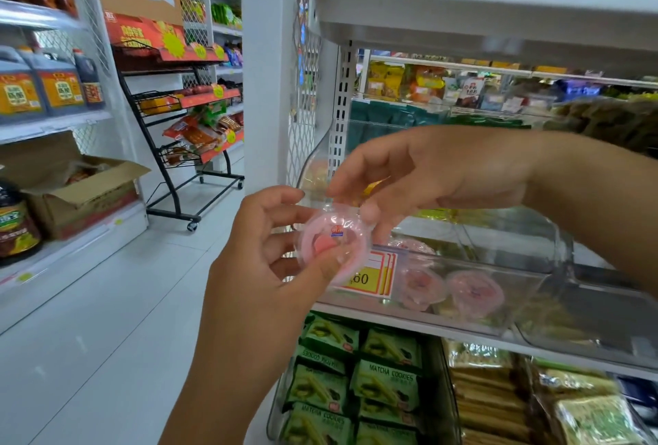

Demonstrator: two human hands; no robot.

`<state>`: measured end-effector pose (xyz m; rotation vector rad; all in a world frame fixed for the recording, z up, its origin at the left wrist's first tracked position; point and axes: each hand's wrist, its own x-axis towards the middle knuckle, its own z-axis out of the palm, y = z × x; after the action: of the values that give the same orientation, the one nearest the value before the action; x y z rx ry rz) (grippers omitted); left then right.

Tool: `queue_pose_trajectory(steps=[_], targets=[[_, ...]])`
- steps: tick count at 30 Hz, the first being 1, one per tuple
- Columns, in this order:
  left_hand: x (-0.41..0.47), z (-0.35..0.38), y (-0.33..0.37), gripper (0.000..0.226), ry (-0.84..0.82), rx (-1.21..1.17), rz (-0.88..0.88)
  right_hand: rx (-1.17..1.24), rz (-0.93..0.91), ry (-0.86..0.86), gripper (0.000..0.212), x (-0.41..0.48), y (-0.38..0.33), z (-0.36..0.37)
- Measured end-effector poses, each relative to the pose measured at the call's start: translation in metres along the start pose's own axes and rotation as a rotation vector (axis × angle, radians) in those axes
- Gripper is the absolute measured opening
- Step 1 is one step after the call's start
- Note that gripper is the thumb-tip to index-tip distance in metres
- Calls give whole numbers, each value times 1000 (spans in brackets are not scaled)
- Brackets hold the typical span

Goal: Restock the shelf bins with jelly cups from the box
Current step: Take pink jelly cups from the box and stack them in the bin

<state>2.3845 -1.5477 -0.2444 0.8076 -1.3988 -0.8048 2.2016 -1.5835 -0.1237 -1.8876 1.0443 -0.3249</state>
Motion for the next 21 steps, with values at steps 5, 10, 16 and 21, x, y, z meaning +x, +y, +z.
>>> queue_pose_trajectory(steps=[5,10,16,21], targets=[[-2,6,-5,54,16,170,77,-210,-47,217,12,2,3,-2],[8,-6,-21,40,-68,729,403,-558,289,326,9,-9,25,-71],[10,-4,-27,39,-49,790,435,-778,699,89,23,17,82,-76],[7,-5,-28,41,-55,797,438,-796,793,-22,20,27,100,-67]])
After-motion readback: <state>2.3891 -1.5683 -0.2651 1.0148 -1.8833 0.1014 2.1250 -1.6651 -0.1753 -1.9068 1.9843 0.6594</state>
